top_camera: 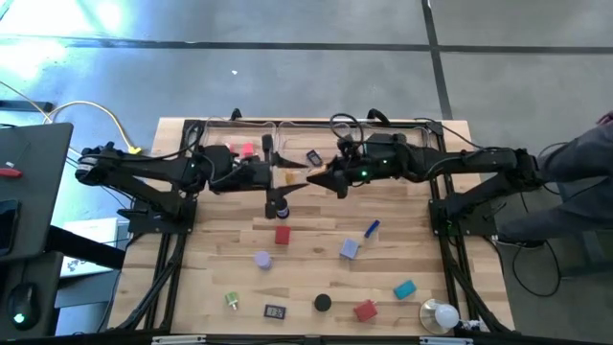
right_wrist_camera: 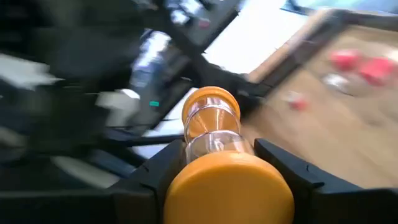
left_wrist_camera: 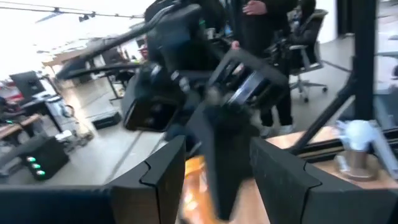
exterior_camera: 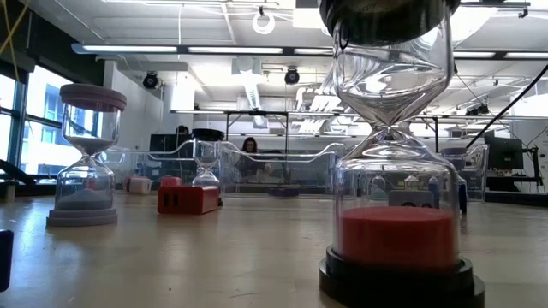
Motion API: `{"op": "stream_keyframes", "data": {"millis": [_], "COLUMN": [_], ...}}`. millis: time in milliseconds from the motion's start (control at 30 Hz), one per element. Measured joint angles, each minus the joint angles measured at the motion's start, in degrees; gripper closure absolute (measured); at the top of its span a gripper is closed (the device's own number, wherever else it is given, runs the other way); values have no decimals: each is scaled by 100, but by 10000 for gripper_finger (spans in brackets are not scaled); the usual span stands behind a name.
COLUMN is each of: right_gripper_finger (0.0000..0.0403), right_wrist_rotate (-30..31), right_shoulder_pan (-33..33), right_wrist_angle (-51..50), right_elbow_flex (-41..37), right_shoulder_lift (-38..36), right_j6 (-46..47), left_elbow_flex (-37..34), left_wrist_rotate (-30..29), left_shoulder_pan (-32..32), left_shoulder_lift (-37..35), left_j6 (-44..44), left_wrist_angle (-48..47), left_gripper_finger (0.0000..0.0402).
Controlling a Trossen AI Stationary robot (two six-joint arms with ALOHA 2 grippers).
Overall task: Pick & Place Office items
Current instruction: Put the yellow hourglass into the right transparent bin
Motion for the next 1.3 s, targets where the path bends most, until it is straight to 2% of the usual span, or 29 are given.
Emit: {"op": "stream_keyframes", "data": {"millis": [167,300,500,633,800,1133,1200,1300], "right_gripper_finger": [229,230,229,229,228,228,228,228], "right_wrist_rotate": [634,1074,1462,1506,1375,1070,1001,945], "right_shoulder_pan": [-64,-165,-554,-997,-1694,-2809,-2947,-3162], "right_wrist_angle": [-1242,-2263,-3817,-4794,-5865,-6545,-6677,-6655], "right_elbow_flex": [-3,-3,4,15,10,8,8,8], "right_shoulder_lift": [-305,-676,-1254,-1391,-1243,-392,-162,179], "right_j6": [-63,42,348,478,601,289,125,-170], "left_elbow_flex": [0,0,0,-2,-2,-7,-7,-7], "left_wrist_rotate": [-50,-442,-559,-561,-556,-507,-337,312], "left_shoulder_pan": [-314,-402,-61,239,473,617,617,617], "left_shoulder_lift": [-228,-538,-1033,-1198,-1219,-1200,-1200,-1200], "left_j6": [81,-369,-1395,-2013,-2519,-2943,-3071,-3105], "left_wrist_angle": [-141,-631,-2058,-2882,-3537,-4591,-4770,-4966], "left_gripper_finger": [228,228,227,227,227,227,227,227]}}
